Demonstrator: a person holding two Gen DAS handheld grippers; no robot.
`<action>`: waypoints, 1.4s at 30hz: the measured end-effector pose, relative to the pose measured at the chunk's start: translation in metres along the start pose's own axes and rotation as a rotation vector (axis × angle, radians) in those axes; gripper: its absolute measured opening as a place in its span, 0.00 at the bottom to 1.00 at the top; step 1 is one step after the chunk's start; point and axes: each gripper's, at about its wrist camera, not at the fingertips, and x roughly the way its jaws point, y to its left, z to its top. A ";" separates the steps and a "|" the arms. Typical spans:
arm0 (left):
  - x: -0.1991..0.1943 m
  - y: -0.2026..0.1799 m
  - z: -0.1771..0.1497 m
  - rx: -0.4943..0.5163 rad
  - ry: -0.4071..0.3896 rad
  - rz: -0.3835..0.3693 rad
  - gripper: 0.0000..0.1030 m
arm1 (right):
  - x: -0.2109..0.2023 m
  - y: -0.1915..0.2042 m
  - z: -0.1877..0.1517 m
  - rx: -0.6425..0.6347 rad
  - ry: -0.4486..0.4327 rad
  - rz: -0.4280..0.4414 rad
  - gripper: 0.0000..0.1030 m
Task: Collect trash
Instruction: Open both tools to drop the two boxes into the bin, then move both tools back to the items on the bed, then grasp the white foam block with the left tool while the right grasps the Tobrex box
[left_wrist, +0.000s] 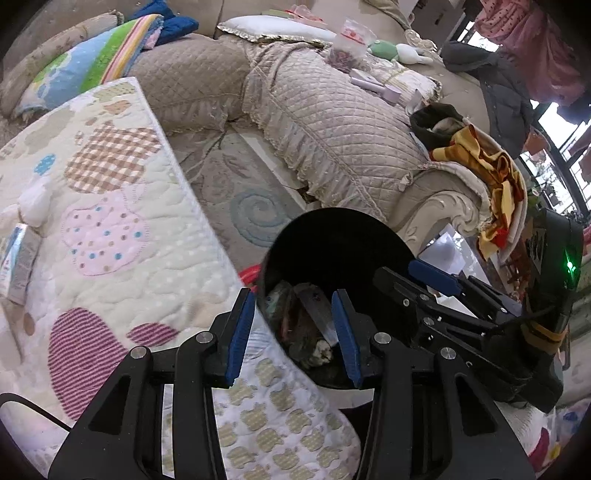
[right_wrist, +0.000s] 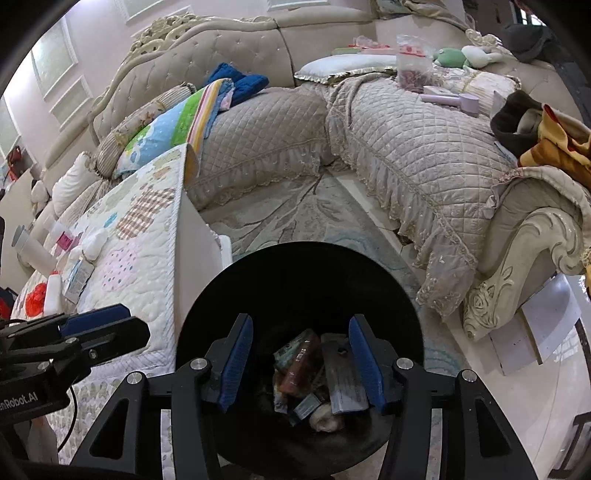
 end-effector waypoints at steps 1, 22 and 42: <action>-0.001 0.002 0.000 -0.003 -0.003 0.010 0.40 | 0.000 0.004 -0.001 -0.008 0.000 0.004 0.51; -0.085 0.141 -0.035 -0.258 -0.114 0.234 0.40 | 0.021 0.119 -0.012 -0.187 0.061 0.150 0.51; -0.078 0.254 -0.048 -0.596 -0.136 0.204 0.67 | 0.042 0.196 -0.007 -0.315 0.102 0.222 0.51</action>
